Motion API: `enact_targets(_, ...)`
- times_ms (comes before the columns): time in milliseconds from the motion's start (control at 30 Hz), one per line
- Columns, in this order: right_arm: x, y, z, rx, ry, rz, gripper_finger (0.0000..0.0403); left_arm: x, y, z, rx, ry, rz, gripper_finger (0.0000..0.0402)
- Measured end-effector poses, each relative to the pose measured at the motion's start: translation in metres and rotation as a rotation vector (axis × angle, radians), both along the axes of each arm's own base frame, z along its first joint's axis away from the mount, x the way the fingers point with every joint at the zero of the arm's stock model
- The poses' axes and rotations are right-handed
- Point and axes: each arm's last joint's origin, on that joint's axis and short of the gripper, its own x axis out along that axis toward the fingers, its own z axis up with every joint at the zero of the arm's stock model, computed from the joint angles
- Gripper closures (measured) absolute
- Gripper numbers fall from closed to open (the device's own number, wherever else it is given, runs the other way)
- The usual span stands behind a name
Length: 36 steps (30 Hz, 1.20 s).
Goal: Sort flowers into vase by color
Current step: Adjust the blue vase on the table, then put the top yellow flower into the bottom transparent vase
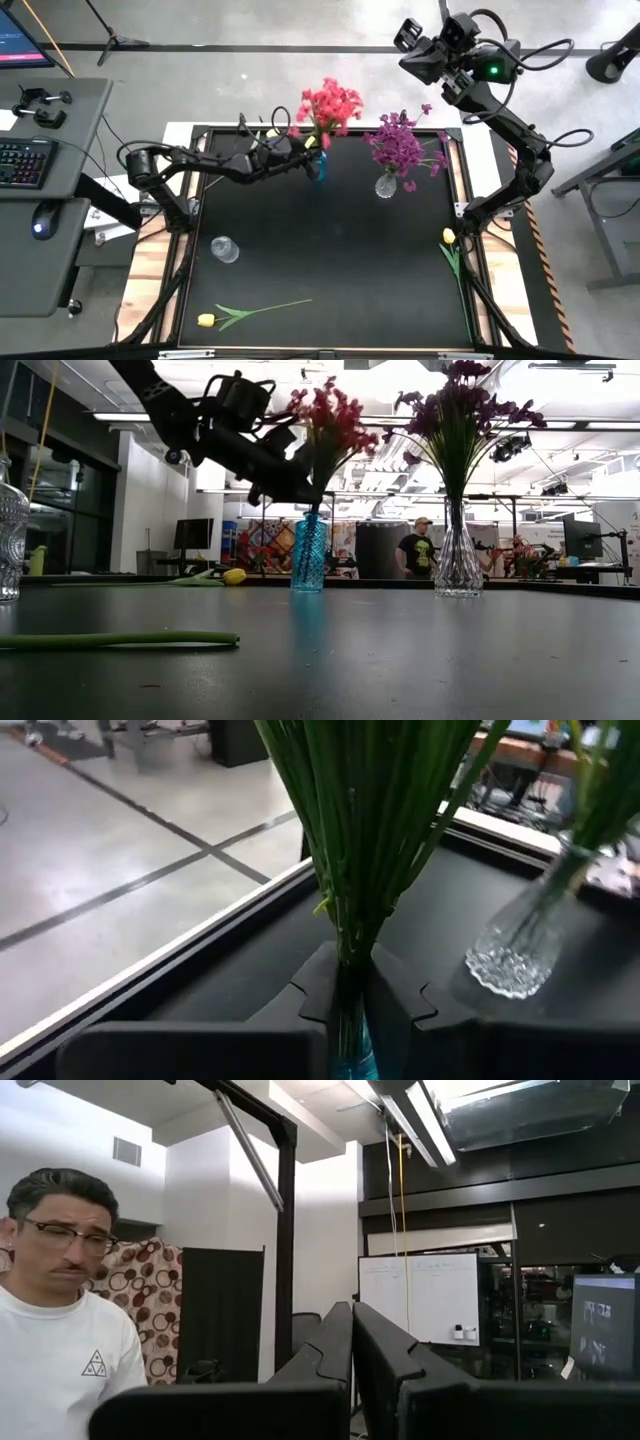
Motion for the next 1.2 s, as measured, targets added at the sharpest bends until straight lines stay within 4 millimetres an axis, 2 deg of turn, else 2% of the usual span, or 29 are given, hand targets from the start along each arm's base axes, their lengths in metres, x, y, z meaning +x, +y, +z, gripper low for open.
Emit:
enact_targets(167, 0.001, -0.001, -0.001, 0.005, 0.009, -0.003, 0.0403, 0.002, -0.004, 0.0, -0.002, 0.002, -0.046, 0.0353)
enact_targets(433, 0.004, -0.004, -0.003, 0.027, 0.038, -0.012, 0.0403, -0.001, -0.008, -0.003, -0.127, 0.01, -0.087, 0.028)
enact_targets(733, 0.005, -0.003, -0.004, 0.02, 0.039, -0.016, 0.0403, -0.021, -0.015, 0.028, -0.144, 0.022, -0.11, 0.02)
enact_targets(967, 0.007, -0.001, -0.004, 0.005, 0.031, -0.013, 0.0403, -0.046, -0.025, 0.057, -0.158, 0.034, -0.13, 0.0171)
enact_targets(1200, 0.007, -0.001, -0.004, -0.001, 0.036, -0.008, 0.0403, -0.092, -0.042, 0.079, -0.232, 0.148, -0.14, 0.0169)
